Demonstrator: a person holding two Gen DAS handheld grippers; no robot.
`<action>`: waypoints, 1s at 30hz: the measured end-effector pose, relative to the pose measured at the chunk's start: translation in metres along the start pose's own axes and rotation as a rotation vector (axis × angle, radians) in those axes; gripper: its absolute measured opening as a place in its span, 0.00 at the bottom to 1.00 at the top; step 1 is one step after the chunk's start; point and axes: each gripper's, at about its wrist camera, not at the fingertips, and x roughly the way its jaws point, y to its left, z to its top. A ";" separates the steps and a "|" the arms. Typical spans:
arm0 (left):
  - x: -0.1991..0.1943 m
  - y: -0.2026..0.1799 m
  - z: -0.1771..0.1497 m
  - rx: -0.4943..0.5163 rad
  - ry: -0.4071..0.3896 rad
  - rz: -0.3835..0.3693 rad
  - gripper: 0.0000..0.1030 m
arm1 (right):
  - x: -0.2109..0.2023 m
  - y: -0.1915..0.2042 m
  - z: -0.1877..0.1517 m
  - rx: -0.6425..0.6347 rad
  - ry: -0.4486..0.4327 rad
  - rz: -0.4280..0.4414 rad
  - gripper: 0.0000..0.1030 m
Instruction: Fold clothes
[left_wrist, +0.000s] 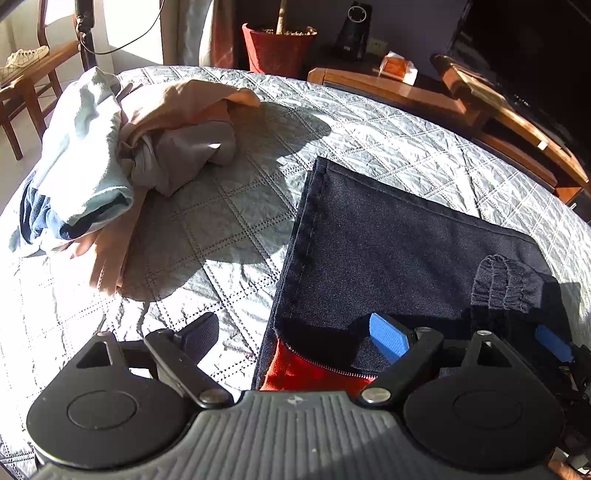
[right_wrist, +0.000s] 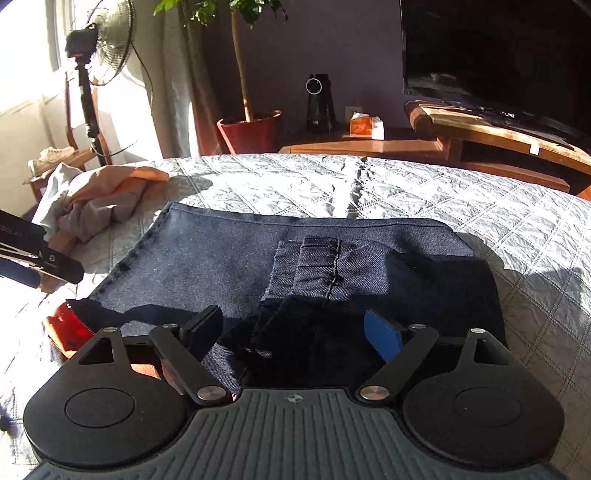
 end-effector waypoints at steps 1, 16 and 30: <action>0.000 0.000 0.000 0.001 0.000 0.000 0.84 | 0.000 0.008 -0.005 -0.048 0.009 -0.009 0.84; 0.001 0.000 0.001 0.002 0.002 -0.005 0.85 | 0.001 0.019 -0.028 -0.255 0.008 -0.077 0.29; -0.003 0.043 0.017 -0.139 -0.013 0.022 0.86 | -0.018 0.137 -0.036 -0.721 -0.102 0.089 0.78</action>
